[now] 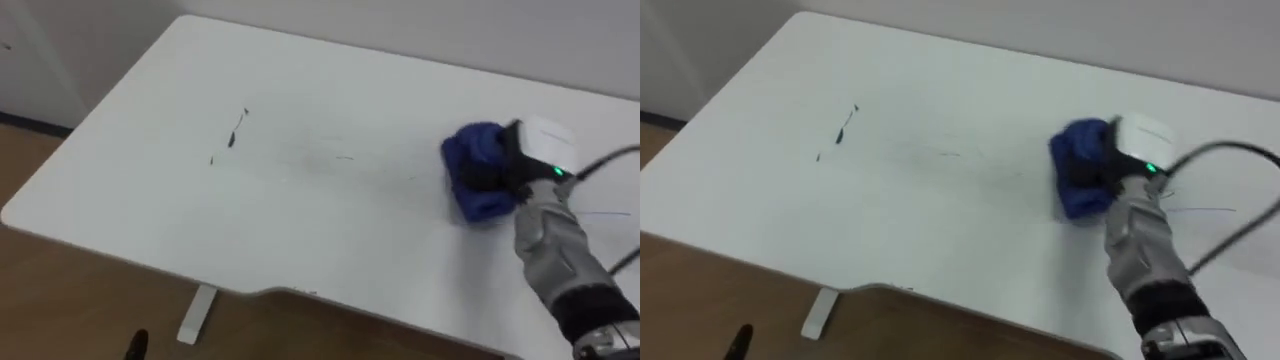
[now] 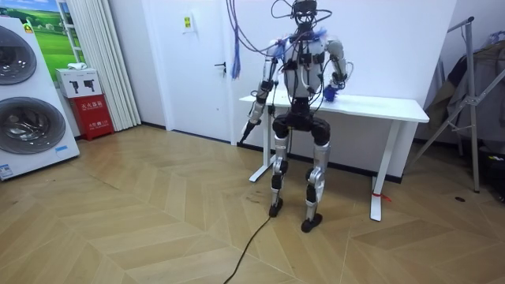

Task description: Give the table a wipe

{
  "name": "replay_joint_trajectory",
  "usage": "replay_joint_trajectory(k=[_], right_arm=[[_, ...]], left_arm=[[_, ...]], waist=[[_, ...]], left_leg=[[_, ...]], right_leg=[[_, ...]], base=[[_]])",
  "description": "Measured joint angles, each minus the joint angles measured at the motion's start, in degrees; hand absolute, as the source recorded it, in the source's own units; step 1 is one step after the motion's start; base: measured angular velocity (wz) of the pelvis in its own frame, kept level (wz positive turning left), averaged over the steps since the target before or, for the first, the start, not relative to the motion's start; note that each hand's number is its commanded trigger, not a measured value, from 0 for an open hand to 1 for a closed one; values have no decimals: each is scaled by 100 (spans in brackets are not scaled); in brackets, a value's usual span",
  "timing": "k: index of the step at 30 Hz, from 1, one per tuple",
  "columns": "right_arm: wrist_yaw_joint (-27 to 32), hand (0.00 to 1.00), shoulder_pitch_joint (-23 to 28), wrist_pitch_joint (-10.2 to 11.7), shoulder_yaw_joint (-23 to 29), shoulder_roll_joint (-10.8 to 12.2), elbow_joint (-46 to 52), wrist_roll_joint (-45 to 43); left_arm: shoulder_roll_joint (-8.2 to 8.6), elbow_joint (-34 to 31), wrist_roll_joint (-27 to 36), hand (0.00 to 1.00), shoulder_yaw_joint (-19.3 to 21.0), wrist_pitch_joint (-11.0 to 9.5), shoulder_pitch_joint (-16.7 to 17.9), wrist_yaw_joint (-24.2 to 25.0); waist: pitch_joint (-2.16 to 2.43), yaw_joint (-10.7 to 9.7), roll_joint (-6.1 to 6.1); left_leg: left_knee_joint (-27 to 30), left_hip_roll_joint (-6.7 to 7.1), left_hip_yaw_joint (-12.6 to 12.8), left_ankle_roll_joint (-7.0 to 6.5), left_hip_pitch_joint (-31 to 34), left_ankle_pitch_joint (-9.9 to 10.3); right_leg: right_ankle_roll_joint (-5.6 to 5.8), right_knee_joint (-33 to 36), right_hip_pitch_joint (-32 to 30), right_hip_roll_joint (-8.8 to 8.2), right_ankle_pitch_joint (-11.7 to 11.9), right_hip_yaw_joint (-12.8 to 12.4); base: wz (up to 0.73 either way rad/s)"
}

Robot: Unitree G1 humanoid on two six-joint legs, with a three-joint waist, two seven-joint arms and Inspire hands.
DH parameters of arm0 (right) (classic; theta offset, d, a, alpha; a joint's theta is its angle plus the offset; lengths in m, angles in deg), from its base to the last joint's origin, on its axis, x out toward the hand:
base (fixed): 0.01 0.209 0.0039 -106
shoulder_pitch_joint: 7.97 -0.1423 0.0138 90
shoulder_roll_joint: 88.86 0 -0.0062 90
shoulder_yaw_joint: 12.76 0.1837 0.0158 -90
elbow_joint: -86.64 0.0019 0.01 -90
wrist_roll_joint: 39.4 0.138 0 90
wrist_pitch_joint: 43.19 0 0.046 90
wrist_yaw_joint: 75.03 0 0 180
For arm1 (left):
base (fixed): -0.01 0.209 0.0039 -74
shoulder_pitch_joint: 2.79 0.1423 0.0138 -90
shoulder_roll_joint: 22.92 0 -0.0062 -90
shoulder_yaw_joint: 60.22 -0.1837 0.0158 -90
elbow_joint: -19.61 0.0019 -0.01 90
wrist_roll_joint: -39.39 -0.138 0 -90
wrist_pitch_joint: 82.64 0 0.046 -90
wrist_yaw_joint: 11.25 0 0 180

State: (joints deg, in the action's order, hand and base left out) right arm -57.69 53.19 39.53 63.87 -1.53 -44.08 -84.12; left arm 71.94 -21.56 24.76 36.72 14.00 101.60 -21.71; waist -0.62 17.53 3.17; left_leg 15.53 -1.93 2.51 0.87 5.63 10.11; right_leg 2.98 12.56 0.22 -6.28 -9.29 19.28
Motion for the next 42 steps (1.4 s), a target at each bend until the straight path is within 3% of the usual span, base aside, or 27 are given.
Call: replay_joint_trajectory(k=[3,6,8,11,12,14,16,19,21,23,24,26,28,29,31,34,36,39,40,42], right_arm=[[24,100,-230,65,33,-19,-21,156],[126,100,182,244,207,-162,-246,276],[260,100,1112,362,574,-170,-456,287],[710,100,2123,925,1476,-143,-306,638],[764,100,2250,949,1633,-143,-307,663],[878,100,2637,971,2089,-219,-350,851],[917,100,2762,966,2229,-290,-382,882],[925,100,2701,836,2128,-330,-428,901],[862,100,2485,595,1931,-329,-429,883],[616,100,1961,134,1468,-311,-389,847],[535,100,1866,36,1315,-287,-313,826],[169,100,1305,-169,572,-61,-93,751],[-43,100,694,-165,106,241,-79,585],[-170,100,397,-133,-91,329,-48,452],[-252,100,87,-10,-247,358,-40,253],[-222,100,71,121,-258,352,70,121],[-151,100,338,176,-221,323,29,154],[116,100,1418,553,320,307,-173,144],[402,100,1881,825,660,311,-30,199],[612,100,2223,1051,1109,303,-35,210]], left_arm=[[15,-223,18,0,-49,95,426,49],[5,-224,18,0,-13,126,622,107],[3,-224,23,0,53,82,694,128],[14,-227,-11,0,363,-62,830,152],[12,-237,-10,0,455,-88,830,151],[-7,-244,-9,0,671,-198,763,131],[-12,-253,-19,0,654,-227,670,125],[-8,-500,23,0,573,-239,614,117],[12,-507,28,0,467,-235,526,119],[21,-419,33,0,233,-166,388,123],[23,-399,34,0,181,-154,360,125],[33,-376,42,0,6,-107,296,127],[30,-355,17,0,-131,-46,245,163],[31,-285,3,0,-195,-24,201,247],[35,-268,2,0,-275,17,160,309],[17,-269,13,0,-253,102,393,336],[18,-269,14,0,-254,162,501,337],[37,-269,9,0,-144,148,599,342],[63,-269,1,0,-7,132,695,342],[50,-269,1,0,216,91,808,337]], waist=[[4,35,37],[-7,-23,80],[-4,-216,127],[-13,-614,101],[-10,-702,101],[58,-874,82],[69,-980,49],[65,-965,22],[63,-908,-17],[56,-742,-73],[72,-690,-41],[70,-448,-65],[36,-341,-67],[6,-268,-51],[9,-15,-29],[12,6,-14],[-10,-18,-47],[9,-180,-11],[-3,-400,-56],[52,-708,-55]], left_leg=[[-91,89,-277,-19,-40,-109],[-112,151,-484,-24,-119,-118],[-123,203,-507,-51,-256,-101],[-107,223,-439,-96,-325,-49],[-99,223,-439,-101,-333,-24],[-87,248,-424,-127,-392,21],[-86,274,-381,-152,-434,38],[-108,257,-237,-166,-505,51],[-103,248,-159,-167,-545,52],[-95,175,30,-145,-513,40],[-91,154,48,-131,-504,34],[-100,96,47,-74,-501,31],[-105,76,13,-46,-488,4],[-118,74,-27,-39,-481,-22],[-177,84,-83,-55,-468,-65],[-169,141,-358,-72,-476,-93],[-198,175,-411,-83,-556,-96],[-232,251,-455,-139,-669,-62],[-245,283,-474,-163,-709,-47],[-283,326,-445,-193,-738,-27]], right_leg=[[9,-147,202,-28,-2,227],[16,-209,404,-37,-2,285],[20,-261,639,-62,0,305],[49,-284,741,-87,0,301],[63,-283,770,-88,-2,314],[105,-272,811,-117,-2,317],[139,-271,853,-151,-6,283],[164,-274,878,-161,4,176],[175,-268,865,-166,-1,79],[154,-246,728,-129,17,-94],[140,-230,699,-115,26,-109],[71,-158,572,-48,67,-132],[34,-179,531,5,89,-151],[26,-190,501,22,89,-144],[22,-201,493,19,86,-84],[25,-206,626,-8,85,203],[26,-230,744,-30,84,247],[58,-309,938,-89,65,287],[77,-302,980,-121,53,303],[133,-293,1000,-166,19,306]], base=[[57],[43],[41],[6],[-4],[-6],[-19],[-33],[-40],[-46],[-41],[-35],[-9],[13],[26],[48],[35],[24],[6],[0]])
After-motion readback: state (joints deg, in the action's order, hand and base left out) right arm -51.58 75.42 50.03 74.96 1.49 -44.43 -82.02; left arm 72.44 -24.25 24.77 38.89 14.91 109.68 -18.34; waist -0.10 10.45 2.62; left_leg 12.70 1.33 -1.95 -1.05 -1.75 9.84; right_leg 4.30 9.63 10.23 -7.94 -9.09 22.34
